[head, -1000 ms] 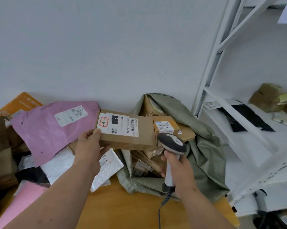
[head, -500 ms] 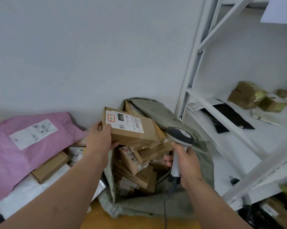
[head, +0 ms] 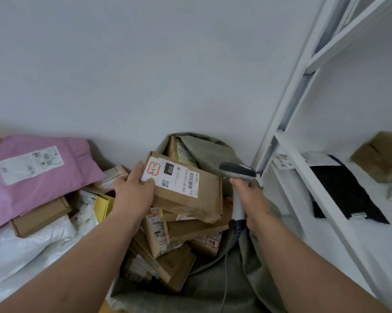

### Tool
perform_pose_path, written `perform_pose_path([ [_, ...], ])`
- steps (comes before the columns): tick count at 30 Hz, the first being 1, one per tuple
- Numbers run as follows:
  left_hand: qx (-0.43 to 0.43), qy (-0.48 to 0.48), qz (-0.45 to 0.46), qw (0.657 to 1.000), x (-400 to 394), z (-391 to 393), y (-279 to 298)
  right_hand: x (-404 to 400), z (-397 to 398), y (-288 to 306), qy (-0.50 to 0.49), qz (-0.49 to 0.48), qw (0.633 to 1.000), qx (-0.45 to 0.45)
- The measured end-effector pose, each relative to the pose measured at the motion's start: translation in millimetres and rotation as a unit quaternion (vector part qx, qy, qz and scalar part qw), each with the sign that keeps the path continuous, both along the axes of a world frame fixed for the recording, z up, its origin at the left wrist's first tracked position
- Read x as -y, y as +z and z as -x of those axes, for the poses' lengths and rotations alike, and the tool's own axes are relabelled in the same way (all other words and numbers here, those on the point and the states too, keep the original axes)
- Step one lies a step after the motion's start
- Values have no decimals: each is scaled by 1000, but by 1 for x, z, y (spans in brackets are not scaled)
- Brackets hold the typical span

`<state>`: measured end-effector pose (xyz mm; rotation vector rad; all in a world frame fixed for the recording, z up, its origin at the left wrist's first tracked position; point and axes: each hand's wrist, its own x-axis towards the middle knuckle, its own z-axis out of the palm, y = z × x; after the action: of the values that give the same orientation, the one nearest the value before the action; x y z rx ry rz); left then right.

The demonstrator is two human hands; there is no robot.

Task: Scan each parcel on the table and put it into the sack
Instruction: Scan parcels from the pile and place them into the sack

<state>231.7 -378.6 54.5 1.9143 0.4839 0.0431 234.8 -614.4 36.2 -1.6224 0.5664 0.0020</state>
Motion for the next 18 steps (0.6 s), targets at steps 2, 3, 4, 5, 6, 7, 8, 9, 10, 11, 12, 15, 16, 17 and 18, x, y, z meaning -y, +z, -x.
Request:
perform_pose_path([
  [2,-2,8,-16,1000,1,-2,-5,7,-12,-7,23,-11,1000,-16],
  [3,1,13,-19,1000,0,-3,-7,10,-16,-9,30,-16,999,-26],
  [4,7,18,-21,1000,0,-3,-9,12,-19,-11,31,-21,999,-33],
  [5,7,23,-20,1000,0,-4,-11,13,-23,-12,23,-22,999,-30],
  [6,9,28,-19,999,0,-5,-12,13,-24,-11,12,-19,1000,-19],
  [7,11,32,-19,999,0,-6,-13,12,-27,-9,-2,-20,1000,-5],
  [8,19,40,-20,999,1,-8,-13,13,-30,-6,-18,-20,1000,8],
  [9,27,48,-17,998,1,-9,-14,12,-32,2,-35,-18,999,24],
  [10,36,55,-13,998,1,-11,-15,12,-35,13,-50,-12,998,44],
  [11,39,62,-5,997,1,-12,-16,12,-38,26,-58,-7,996,69],
  [12,43,72,2,996,2,-14,-16,11,-42,39,-59,-14,993,98],
  [15,61,101,22,993,8,-15,-16,6,-50,83,-44,-46,982,177],
  [16,70,112,31,991,11,-15,-16,4,-52,96,-33,-51,978,198],
  [17,71,126,52,988,14,-14,-14,1,-54,106,-23,-61,975,212],
  [18,72,135,74,985,16,-14,-12,-1,-55,115,-16,-72,972,223],
])
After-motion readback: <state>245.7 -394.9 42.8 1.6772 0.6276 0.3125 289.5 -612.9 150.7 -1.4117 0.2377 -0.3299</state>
